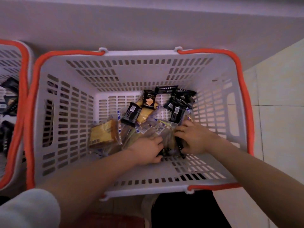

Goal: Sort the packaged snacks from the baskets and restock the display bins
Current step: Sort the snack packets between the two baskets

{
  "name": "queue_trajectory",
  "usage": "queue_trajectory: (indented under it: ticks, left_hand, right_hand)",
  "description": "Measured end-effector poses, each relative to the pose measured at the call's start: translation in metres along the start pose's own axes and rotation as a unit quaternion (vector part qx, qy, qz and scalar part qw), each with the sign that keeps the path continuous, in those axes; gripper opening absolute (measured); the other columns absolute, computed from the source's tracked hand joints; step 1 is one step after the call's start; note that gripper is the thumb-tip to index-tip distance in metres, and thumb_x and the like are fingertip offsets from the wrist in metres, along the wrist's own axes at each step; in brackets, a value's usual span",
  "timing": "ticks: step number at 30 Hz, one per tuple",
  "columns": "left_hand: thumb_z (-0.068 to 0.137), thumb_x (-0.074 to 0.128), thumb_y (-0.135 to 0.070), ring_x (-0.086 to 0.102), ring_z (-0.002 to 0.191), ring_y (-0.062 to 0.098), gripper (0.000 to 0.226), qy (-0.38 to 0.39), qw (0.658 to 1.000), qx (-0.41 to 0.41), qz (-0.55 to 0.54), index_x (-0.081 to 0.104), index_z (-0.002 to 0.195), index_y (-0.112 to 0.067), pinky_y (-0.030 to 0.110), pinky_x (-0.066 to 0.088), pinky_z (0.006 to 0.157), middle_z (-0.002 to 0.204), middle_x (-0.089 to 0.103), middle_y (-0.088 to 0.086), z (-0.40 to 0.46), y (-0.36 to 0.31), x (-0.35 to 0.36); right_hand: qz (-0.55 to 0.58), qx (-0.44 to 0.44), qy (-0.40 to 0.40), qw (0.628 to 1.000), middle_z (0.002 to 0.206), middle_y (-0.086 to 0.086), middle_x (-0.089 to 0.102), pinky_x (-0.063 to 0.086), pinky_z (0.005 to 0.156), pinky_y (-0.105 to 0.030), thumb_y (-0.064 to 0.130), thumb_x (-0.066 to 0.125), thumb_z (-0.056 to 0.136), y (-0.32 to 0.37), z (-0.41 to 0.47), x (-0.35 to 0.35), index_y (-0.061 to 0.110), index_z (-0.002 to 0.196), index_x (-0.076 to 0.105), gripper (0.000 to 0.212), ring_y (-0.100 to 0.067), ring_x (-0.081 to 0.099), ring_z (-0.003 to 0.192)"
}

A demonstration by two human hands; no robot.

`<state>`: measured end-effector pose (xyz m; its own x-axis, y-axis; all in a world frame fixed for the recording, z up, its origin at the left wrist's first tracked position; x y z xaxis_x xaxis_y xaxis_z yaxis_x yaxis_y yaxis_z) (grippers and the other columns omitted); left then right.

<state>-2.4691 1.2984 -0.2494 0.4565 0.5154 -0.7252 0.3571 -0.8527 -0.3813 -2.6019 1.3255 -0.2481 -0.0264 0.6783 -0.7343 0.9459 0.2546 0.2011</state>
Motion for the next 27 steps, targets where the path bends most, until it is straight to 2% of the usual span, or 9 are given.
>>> queue_trajectory:
  ticks: [2, 4, 9, 12, 15, 17, 20, 23, 27]
  left_hand:
    - [0.093, 0.045, -0.036, 0.052, 0.11, 0.027, 0.043, -0.043, 0.997, -0.036, -0.054, 0.039, 0.129, -0.013, 0.033, 0.045, 0.079, 0.126, 0.049, 0.012, 0.0, 0.008, -0.003]
    - [0.092, 0.048, -0.035, 0.054, 0.107, 0.027, 0.045, -0.071, 0.991, -0.07, -0.093, 0.035, 0.13, -0.015, 0.032, 0.045, 0.074, 0.123, 0.054, 0.012, 0.0, 0.013, -0.006]
    - [0.089, 0.053, -0.038, 0.053, 0.107, 0.026, 0.048, -0.08, 0.989, -0.083, -0.094, 0.037, 0.127, -0.016, 0.041, 0.051, 0.079, 0.119, 0.057, 0.01, 0.007, 0.008, -0.004]
    - [0.088, 0.056, -0.033, 0.058, 0.097, 0.023, 0.039, -0.091, 0.975, -0.097, -0.179, 0.045, 0.122, -0.016, 0.035, 0.051, 0.074, 0.111, 0.06, 0.009, 0.005, 0.016, -0.014]
    - [0.087, 0.059, -0.023, 0.061, 0.07, 0.006, 0.02, -0.192, 0.913, -0.137, -0.333, 0.058, 0.107, -0.017, 0.021, 0.051, 0.061, 0.085, 0.066, -0.001, -0.008, 0.039, -0.038]
    - [0.088, 0.058, -0.019, 0.053, 0.053, -0.005, 0.009, -0.255, 0.864, -0.18, -0.394, 0.057, 0.095, -0.025, 0.009, 0.038, 0.046, 0.069, 0.06, -0.009, -0.019, 0.065, -0.053]
    - [0.089, 0.057, -0.019, 0.053, 0.051, -0.005, 0.008, -0.311, 0.823, -0.257, -0.399, 0.056, 0.092, -0.026, 0.01, 0.037, 0.044, 0.067, 0.058, -0.008, -0.033, 0.104, -0.068]
    - [0.089, 0.054, -0.02, 0.053, 0.058, 0.008, 0.004, -0.307, 0.828, -0.318, -0.345, 0.057, 0.088, -0.018, 0.02, 0.038, 0.05, 0.065, 0.055, -0.005, -0.037, 0.134, -0.073]
    - [0.09, 0.051, -0.027, 0.052, 0.064, 0.016, 0.016, -0.238, 0.85, -0.36, -0.303, 0.059, 0.091, -0.013, 0.027, 0.037, 0.052, 0.073, 0.054, 0.001, -0.021, 0.147, -0.066]
  right_hand:
    - [-0.018, -0.013, 0.017, 1.0, 0.141, -0.003, 0.041, 0.032, 0.1, -0.039, 0.067, 0.057, 0.071, 0.001, 0.0, 0.002, 0.021, 0.138, 0.039, 0.084, -0.025, 0.031, 0.122]
    - [-0.03, -0.018, 0.02, 0.999, 0.136, -0.004, 0.044, 0.032, 0.097, -0.038, 0.067, 0.059, 0.07, 0.004, 0.001, 0.001, 0.019, 0.136, 0.039, 0.084, -0.024, 0.032, 0.119]
    - [-0.014, 0.026, -0.021, 0.999, 0.129, -0.008, 0.049, 0.031, 0.097, -0.038, 0.037, 0.06, 0.083, 0.015, 0.008, -0.003, 0.013, 0.127, 0.045, 0.053, -0.027, 0.037, 0.12]
    - [0.014, 0.042, -0.016, 0.999, 0.126, -0.007, 0.051, 0.031, 0.098, -0.038, 0.04, 0.063, 0.082, 0.01, 0.013, -0.008, 0.016, 0.127, 0.047, 0.053, -0.026, 0.038, 0.119]
    - [0.069, 0.074, -0.079, 0.992, 0.123, -0.006, 0.05, 0.033, 0.097, -0.038, 0.052, 0.06, 0.081, -0.007, 0.016, -0.023, 0.021, 0.128, 0.048, 0.058, -0.025, 0.041, 0.116]
    - [0.134, 0.123, -0.165, 0.969, 0.122, -0.005, 0.05, 0.036, 0.091, -0.034, 0.057, 0.058, 0.08, -0.025, 0.016, -0.039, 0.019, 0.123, 0.054, 0.058, -0.024, 0.042, 0.112]
    - [0.188, 0.22, -0.229, 0.929, 0.12, -0.011, 0.055, 0.04, 0.085, -0.036, 0.056, 0.057, 0.082, -0.052, 0.025, -0.054, 0.008, 0.115, 0.058, 0.058, -0.029, 0.048, 0.11]
    - [0.201, 0.299, -0.217, 0.907, 0.106, -0.017, 0.06, 0.038, 0.068, -0.035, 0.051, 0.053, 0.088, -0.066, 0.039, -0.054, 0.005, 0.107, 0.051, 0.049, -0.033, 0.054, 0.098]
    - [0.19, 0.329, -0.175, 0.908, 0.12, -0.019, 0.05, 0.042, 0.085, -0.04, 0.045, 0.048, 0.093, -0.061, 0.056, -0.042, 0.004, 0.114, 0.044, 0.047, -0.034, 0.046, 0.113]
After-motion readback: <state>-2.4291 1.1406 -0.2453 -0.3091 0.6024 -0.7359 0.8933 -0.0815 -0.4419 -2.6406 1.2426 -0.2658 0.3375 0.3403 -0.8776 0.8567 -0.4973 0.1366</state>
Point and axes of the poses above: each hand's wrist, its own z-axis towards the middle knuckle, its own x-axis out of the palm, y = z × x, the point moved 6 cm from there along z, towards the middle knuckle
